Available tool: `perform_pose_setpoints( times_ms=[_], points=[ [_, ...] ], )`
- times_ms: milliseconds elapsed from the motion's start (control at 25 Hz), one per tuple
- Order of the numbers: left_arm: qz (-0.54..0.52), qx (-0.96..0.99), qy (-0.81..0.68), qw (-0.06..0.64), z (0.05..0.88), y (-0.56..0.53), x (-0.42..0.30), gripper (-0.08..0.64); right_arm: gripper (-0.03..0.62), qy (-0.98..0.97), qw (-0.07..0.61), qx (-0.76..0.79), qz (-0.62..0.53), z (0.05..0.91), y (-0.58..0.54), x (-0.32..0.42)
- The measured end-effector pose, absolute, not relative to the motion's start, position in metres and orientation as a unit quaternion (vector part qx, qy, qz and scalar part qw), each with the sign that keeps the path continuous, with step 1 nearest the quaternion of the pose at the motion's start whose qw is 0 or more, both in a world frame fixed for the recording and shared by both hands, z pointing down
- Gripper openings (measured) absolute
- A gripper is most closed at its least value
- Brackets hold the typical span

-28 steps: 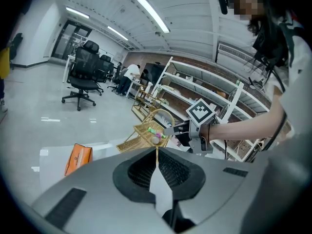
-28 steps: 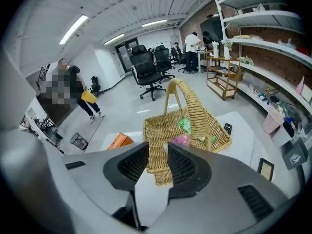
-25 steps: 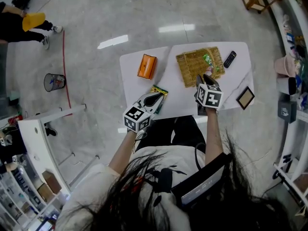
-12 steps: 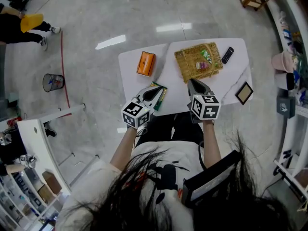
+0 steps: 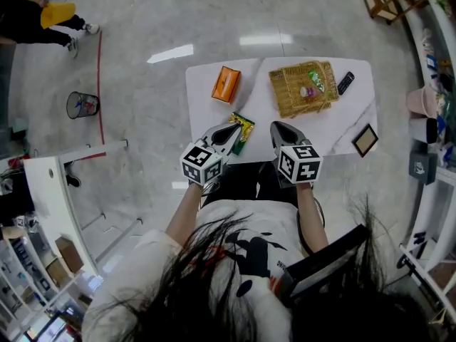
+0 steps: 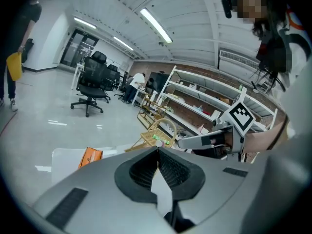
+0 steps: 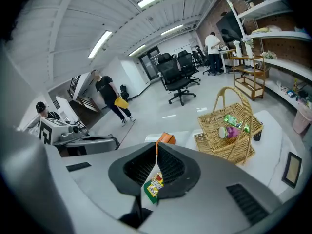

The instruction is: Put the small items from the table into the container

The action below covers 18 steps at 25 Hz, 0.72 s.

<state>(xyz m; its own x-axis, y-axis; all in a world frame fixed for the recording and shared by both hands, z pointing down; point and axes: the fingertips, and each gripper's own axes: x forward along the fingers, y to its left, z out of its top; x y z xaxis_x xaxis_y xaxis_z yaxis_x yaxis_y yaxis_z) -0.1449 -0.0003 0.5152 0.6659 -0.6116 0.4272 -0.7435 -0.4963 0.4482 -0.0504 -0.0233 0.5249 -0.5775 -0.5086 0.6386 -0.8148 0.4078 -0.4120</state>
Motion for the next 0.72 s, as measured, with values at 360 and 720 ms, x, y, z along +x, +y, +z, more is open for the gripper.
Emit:
perform_pose_setpoints(
  times_ms=[360,720],
  points=[
    [0.084,0.847,-0.421,0.314,0.514,0.001,-0.164,0.006,0.021,-0.819,0.223,0.390,0.357,0.526,-0.019,-0.064],
    [0.083,0.835,-0.437,0.323,0.528,-0.002,-0.179,0.006,0.022,-0.813,0.244,0.380,0.368,0.551,-0.009,-0.067]
  ],
)
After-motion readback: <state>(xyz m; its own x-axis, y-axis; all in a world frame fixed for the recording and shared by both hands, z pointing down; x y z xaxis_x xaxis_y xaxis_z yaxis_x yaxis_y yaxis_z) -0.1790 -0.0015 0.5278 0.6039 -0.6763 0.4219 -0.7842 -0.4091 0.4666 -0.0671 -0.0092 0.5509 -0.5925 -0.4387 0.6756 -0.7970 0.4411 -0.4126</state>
